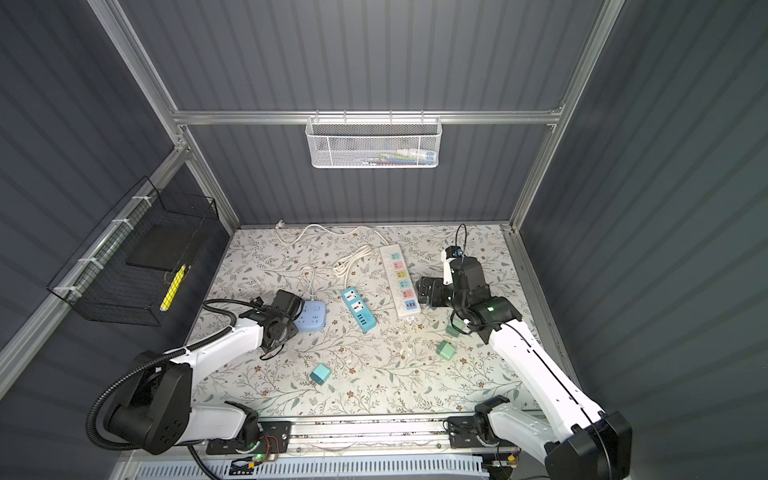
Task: Insert the plug
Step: 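Carry the teal adapter with the left gripper toward the teal power strip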
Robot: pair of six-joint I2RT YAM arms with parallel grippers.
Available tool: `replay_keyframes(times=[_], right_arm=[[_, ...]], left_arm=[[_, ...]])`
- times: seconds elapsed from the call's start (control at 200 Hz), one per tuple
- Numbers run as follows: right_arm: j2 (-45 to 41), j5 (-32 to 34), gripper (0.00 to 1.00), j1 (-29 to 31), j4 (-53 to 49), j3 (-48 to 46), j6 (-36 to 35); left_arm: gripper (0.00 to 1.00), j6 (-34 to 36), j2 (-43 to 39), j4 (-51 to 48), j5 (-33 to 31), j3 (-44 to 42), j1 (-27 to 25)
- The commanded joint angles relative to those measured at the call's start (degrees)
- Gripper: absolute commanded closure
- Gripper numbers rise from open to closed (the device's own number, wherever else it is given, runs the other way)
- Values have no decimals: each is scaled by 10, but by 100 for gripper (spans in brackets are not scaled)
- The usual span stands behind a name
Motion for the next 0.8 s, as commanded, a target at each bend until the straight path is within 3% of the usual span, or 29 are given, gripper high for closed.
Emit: replay_keyframes(times=[0.0,0.17,0.525,0.795], right_arm=[[-8,7,3,0,12,-4,4],[-9,12,3,0,19,-10,4],[-19,25,3,0,15,-21,7],[-40,32,3,0,-2,-26,12]], left_arm=[[56,34,-15,-20,17,28,-13],[58,50,-12,-32,21,69,-60],[58,100,102,-15,0,159,-276],[57,171,137,19,103,141,-312]])
